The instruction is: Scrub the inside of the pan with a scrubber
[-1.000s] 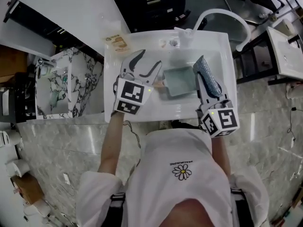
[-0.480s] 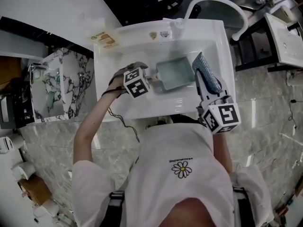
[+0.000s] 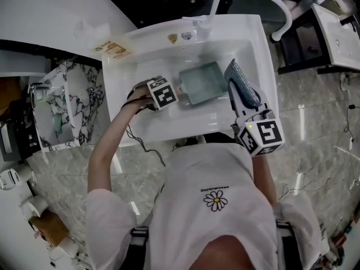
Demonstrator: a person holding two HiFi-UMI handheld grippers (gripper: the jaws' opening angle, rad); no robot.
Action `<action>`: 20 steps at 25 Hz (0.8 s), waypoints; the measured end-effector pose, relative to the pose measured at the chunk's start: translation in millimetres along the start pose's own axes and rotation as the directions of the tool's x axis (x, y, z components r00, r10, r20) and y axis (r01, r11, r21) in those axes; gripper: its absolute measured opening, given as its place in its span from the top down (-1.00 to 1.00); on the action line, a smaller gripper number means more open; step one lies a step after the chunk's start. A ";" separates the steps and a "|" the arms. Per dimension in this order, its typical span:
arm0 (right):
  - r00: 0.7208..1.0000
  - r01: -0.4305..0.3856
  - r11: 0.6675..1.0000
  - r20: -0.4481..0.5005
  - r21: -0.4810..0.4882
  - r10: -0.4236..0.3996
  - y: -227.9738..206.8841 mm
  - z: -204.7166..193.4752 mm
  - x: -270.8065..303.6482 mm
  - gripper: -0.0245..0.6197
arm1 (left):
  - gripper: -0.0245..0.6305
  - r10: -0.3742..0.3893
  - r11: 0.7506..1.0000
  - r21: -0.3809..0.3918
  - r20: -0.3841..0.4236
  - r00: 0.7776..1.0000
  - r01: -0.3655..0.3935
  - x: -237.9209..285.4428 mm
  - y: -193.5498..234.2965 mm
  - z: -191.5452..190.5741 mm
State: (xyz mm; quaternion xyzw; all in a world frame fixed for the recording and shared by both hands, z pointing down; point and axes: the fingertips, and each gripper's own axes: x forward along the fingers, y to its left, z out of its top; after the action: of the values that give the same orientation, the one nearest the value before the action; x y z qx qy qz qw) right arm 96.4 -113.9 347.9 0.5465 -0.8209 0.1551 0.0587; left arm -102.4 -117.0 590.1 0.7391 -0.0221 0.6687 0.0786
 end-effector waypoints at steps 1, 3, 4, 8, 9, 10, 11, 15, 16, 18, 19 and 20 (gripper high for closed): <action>1.000 -0.001 1.000 -0.005 0.001 0.001 -0.6 -1.4 1.0 0.75 | 0.27 -0.004 1.000 0.003 -0.004 1.000 0.004 1.7 -0.2 1.2; 1.000 -0.007 1.000 -0.016 0.002 0.007 -0.4 -4.4 3.7 0.75 | 0.27 -0.010 1.000 0.016 -0.017 1.000 0.010 4.0 -1.0 2.3; 1.000 -0.012 1.000 -0.021 0.003 0.012 0.2 -5.6 5.3 0.75 | 0.27 -0.013 1.000 0.021 -0.022 1.000 0.013 4.5 -1.1 2.5; 0.999 -0.032 0.999 -0.036 0.001 0.032 3.6 -9.3 11.9 0.75 | 0.28 -0.024 0.999 0.032 -0.024 0.999 0.025 4.3 -0.6 3.2; 0.998 -0.037 0.999 -0.041 0.001 0.037 4.5 -10.3 13.6 0.75 | 0.32 -0.026 0.999 0.040 -0.025 0.999 0.027 4.0 -0.8 2.9; 0.998 -0.041 0.999 -0.045 0.001 0.041 5.0 -11.0 15.1 0.75 | 0.39 -0.029 0.998 0.047 -0.028 0.999 0.031 3.7 -1.0 2.7; 0.998 -0.044 0.999 -0.049 0.001 0.044 5.1 -11.3 16.5 0.75 | 0.46 -0.033 0.998 0.051 -0.031 0.999 0.034 3.5 -0.9 2.7; 0.997 -0.049 0.999 -0.065 -0.003 0.049 2.2 -13.9 21.6 0.75 | 0.48 -0.040 0.998 0.042 -0.026 0.999 0.041 2.3 1.5 3.3; 0.996 -0.051 0.999 -0.073 -0.006 0.051 1.1 -15.5 23.2 0.75 | 0.48 -0.039 0.998 0.043 -0.025 0.999 0.040 2.4 1.8 2.9; 0.994 -0.062 0.998 -0.091 -0.016 0.060 -2.1 -17.4 27.7 0.75 | 0.48 -0.026 0.998 0.051 -0.024 0.999 0.027 2.0 3.4 2.3; 0.993 -0.070 0.997 -0.102 -0.023 0.067 -4.1 -17.2 30.9 0.75 | 0.48 -0.012 0.998 0.057 -0.026 1.000 0.014 0.9 5.4 2.0; 0.991 -0.078 0.996 -0.114 -0.031 0.074 -6.3 -16.8 34.8 0.75 | 0.49 0.004 0.998 0.064 -0.028 1.000 -0.002 -1.0 7.8 1.6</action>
State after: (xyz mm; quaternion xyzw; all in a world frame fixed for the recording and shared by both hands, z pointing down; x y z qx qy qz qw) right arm 87.3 -141.4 374.2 0.5039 -0.8392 0.1732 0.1089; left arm -102.0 -125.0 589.6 0.7318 -0.0007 0.6794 0.0542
